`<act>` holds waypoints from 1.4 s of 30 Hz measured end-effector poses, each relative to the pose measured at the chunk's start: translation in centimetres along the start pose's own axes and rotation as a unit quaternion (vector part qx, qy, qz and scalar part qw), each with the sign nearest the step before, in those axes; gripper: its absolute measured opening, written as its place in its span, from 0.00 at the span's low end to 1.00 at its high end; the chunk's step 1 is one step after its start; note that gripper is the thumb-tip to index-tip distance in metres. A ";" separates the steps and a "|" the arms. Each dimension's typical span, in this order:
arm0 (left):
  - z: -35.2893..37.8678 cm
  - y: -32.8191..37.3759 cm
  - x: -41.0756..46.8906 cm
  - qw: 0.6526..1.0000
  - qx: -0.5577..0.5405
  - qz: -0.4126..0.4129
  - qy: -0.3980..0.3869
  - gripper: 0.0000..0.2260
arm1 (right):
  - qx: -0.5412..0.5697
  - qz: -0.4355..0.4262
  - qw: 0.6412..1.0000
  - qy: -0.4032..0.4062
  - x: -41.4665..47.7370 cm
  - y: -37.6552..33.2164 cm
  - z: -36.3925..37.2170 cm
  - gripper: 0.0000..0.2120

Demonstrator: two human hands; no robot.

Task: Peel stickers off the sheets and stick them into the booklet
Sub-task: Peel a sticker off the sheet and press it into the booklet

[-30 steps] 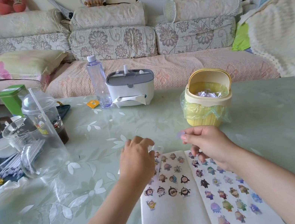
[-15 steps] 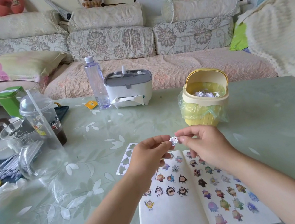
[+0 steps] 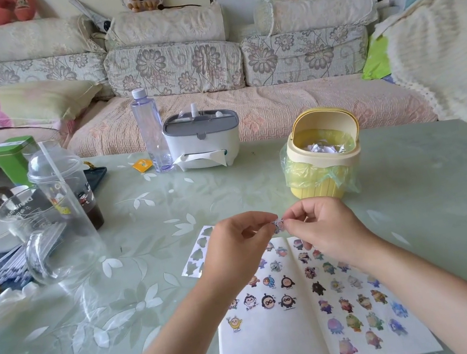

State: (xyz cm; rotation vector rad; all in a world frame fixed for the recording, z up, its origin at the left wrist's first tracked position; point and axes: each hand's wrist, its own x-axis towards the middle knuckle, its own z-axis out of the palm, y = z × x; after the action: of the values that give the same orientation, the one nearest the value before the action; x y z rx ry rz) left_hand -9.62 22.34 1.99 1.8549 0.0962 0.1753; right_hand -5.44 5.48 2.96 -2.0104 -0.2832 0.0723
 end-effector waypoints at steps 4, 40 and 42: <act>0.1 0.2 -0.2 1.000 -0.011 -0.007 -0.009 0.02 | -0.015 -0.019 1.000 0.016 -0.2 -0.3 0.0 0.05; 0.1 0.7 -0.4 1.000 -0.011 -0.005 -0.007 0.07 | -0.020 -0.055 0.998 -0.035 -0.2 -0.4 -0.2 0.08; -0.2 0.9 -0.3 1.000 -0.006 -0.003 -0.014 0.08 | 0.010 -0.039 0.997 -0.063 -0.2 -0.5 -0.4 0.07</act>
State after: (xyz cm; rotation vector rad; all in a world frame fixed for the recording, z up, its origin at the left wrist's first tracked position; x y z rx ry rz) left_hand -10.00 22.21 2.84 1.8450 0.0824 0.1454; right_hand -5.65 5.30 3.55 -1.9757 -0.4401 0.1520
